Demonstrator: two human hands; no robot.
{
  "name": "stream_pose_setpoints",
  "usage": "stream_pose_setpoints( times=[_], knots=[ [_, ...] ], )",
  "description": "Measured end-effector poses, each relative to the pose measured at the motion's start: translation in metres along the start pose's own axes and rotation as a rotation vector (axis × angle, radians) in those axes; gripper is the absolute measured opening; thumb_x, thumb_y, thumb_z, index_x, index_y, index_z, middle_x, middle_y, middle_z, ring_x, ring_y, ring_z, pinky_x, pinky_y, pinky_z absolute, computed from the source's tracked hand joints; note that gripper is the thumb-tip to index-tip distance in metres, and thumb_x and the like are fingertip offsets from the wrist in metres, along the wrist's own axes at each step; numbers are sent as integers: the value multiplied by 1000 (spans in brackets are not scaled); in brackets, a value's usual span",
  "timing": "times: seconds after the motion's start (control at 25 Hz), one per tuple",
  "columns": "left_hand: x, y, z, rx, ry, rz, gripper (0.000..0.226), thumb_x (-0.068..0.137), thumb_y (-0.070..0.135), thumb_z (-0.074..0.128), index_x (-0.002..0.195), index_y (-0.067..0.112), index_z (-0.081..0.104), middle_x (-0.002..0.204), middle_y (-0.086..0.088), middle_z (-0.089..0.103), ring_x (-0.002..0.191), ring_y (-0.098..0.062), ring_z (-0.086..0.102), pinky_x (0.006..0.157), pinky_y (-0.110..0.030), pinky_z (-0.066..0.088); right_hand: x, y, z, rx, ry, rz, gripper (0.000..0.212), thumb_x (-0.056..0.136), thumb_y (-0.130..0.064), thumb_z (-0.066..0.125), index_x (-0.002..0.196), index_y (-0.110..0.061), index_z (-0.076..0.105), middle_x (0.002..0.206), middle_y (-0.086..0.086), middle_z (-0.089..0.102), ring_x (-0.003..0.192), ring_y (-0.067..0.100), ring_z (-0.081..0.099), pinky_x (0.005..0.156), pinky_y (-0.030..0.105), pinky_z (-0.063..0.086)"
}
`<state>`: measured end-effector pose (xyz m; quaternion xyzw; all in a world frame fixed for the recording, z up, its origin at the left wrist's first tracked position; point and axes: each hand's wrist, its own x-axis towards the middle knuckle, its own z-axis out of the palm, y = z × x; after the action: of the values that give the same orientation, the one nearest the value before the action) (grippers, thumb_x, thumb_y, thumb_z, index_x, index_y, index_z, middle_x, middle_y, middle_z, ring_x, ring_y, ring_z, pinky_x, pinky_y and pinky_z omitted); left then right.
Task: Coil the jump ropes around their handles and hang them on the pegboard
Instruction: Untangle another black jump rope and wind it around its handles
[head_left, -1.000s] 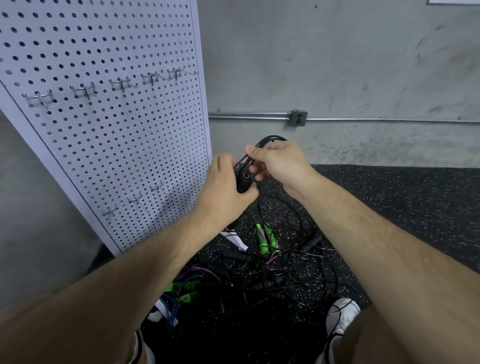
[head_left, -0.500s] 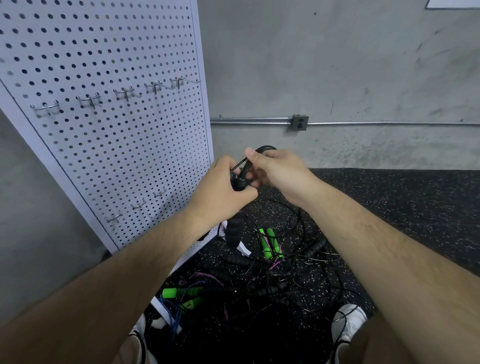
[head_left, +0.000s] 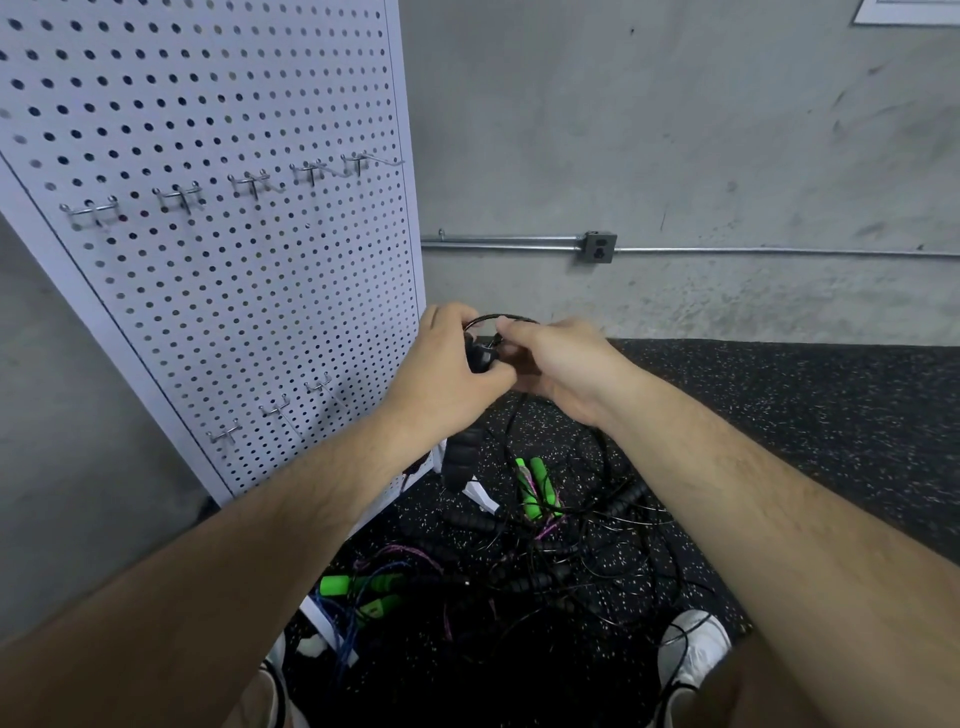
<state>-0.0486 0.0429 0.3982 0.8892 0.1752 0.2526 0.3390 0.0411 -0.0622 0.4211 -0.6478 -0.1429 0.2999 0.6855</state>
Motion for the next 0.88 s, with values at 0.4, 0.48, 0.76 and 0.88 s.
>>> stream_pose_setpoints(
  times=[0.4, 0.48, 0.76, 0.88],
  knots=[
    [11, 7, -6, -444, 128, -192, 34, 90, 18, 63, 122, 31, 66, 107, 12, 65, 96, 0, 61, 87, -21, 49, -34, 16, -2, -895, -80, -328, 72, 82, -43, 69, 142, -29, 32, 139, -6, 52, 116, 14, 57, 99, 38, 49],
    [14, 9, -5, -651, 214, -319, 23, 92, 16, 61, 112, 25, 70, 106, 4, 67, 99, -11, 64, 86, -29, 52, -41, 26, 4, -1246, 23, -356, 113, 68, -73, 73, 152, -27, 13, 149, 0, 37, 128, 22, 49, 98, 45, 49],
    [6, 13, -7, -792, 19, -465, 20, 102, 26, 54, 121, 31, 59, 118, -9, 65, 103, -23, 68, 89, -43, 60, -30, 26, 3, -1545, 249, -478, 70, 81, -40, 71, 135, -18, 33, 129, 4, 45, 116, 29, 51, 75, 40, 48],
    [4, 3, -44, -136, -296, -274, 45, 97, 62, 50, 138, 49, 39, 119, -2, 58, 101, -19, 70, 93, -43, 56, -22, 12, -15, -1646, 191, -565, 62, 80, -31, 70, 131, -19, 39, 125, 2, 49, 114, 28, 51, 72, 37, 45]
  ],
)
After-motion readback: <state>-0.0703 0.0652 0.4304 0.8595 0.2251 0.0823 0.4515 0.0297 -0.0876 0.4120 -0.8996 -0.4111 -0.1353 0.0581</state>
